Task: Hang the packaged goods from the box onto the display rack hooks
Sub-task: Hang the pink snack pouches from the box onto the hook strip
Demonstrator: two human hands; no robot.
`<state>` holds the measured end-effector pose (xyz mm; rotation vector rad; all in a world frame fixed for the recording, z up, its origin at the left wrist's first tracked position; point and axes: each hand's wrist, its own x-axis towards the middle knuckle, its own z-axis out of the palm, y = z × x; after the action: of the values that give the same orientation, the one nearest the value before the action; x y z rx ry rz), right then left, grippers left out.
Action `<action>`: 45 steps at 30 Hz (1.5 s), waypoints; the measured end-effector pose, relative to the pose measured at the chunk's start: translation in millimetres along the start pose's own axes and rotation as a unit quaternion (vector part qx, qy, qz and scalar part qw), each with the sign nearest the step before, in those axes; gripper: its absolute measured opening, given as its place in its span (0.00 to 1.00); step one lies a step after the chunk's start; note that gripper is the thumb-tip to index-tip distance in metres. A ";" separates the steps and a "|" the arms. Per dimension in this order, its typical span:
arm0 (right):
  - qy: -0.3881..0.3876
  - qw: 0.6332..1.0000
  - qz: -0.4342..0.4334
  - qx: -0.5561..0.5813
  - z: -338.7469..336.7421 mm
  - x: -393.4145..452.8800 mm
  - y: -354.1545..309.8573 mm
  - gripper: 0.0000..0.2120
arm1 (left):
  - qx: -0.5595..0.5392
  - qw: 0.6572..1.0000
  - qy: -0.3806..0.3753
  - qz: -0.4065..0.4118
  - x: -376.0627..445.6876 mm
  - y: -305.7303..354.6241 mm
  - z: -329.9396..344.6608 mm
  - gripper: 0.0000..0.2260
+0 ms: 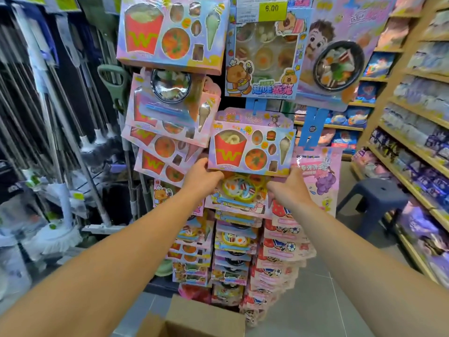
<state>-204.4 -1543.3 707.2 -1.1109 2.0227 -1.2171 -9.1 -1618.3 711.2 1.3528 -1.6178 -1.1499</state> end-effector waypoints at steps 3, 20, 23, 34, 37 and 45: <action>0.020 0.999 0.004 -0.042 -0.9 -4.6 -4.8 0.38 | 0.014 1.000 -0.013 -0.004 -0.2 2.1 -2.1 0.11; 0.050 0.976 -0.196 -0.080 110.6 -35.6 -122.1 0.08 | 0.097 0.965 0.230 0.084 29.7 -1.1 -168.6 0.16; -0.010 0.984 -0.132 -0.122 143.0 -36.7 -115.4 0.11 | 0.127 0.978 0.149 0.066 51.0 -16.4 -195.6 0.25; -0.074 0.990 0.051 0.109 194.2 -48.4 -109.3 0.25 | 0.258 0.951 0.075 0.156 66.2 -39.2 -210.5 0.16; -0.049 0.987 0.037 0.150 192.3 -51.4 -109.5 0.16 | 0.255 0.952 0.057 0.159 57.6 -42.1 -202.2 0.15; -0.070 0.992 0.041 0.100 190.7 -55.8 -116.0 0.16 | 0.209 0.972 0.045 0.100 74.7 -32.7 -216.9 0.21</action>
<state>14.2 -1612.8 724.6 -0.9785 1.7806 -1.2339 188.1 -1732.6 753.1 1.4304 -1.9497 -0.6405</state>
